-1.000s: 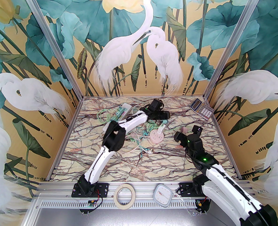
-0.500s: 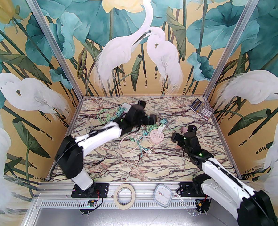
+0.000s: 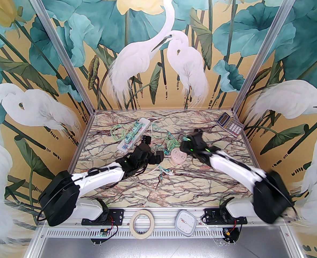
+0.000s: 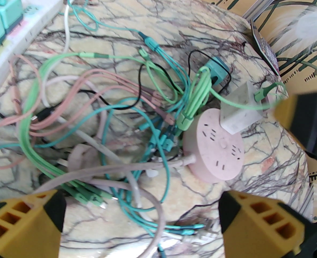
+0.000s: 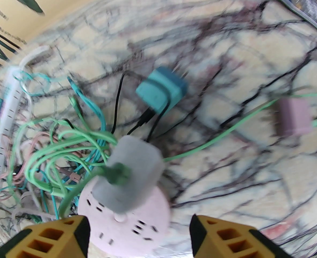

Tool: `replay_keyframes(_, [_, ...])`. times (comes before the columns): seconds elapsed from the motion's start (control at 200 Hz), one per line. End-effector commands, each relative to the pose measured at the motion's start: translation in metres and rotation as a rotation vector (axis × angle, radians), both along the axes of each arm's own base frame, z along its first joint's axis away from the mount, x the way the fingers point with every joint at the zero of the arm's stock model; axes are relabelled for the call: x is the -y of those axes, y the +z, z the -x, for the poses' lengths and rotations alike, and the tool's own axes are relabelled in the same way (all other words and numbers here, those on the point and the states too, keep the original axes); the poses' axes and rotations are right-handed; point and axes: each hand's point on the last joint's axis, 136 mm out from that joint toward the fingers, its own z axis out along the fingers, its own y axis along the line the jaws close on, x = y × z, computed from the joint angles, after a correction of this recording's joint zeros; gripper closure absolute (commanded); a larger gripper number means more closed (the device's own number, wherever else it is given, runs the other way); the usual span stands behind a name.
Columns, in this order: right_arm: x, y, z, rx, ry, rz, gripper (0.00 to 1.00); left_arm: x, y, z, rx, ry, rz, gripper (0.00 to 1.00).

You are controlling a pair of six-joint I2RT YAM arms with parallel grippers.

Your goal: Pull the plug off the socket

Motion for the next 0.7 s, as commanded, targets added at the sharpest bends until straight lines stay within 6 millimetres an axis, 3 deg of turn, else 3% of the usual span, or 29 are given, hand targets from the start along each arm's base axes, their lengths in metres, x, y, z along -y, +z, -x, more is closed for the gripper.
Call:
replay_keyframes(0.0, [0.001,-0.013,-0.002,-0.085,-0.07,0.053,0.33,-0.003,0.018,-0.006,0.086,0.002,0.005,0.0])
replay_keyframes(0.285, [0.005,-0.023,-0.027,-0.139,-0.142,0.176,0.33,0.003,0.027,0.001,0.073,-0.028,0.064,0.01])
replay_keyframes(0.5, [0.009,-0.033,-0.037,-0.157,-0.137,0.227,0.39,-0.002,0.029,0.002,0.091,-0.015,0.065,0.0])
replay_keyframes(0.695, [0.002,-0.038,-0.047,-0.17,-0.115,0.227,0.46,0.006,0.023,0.001,0.077,-0.044,0.069,0.0])
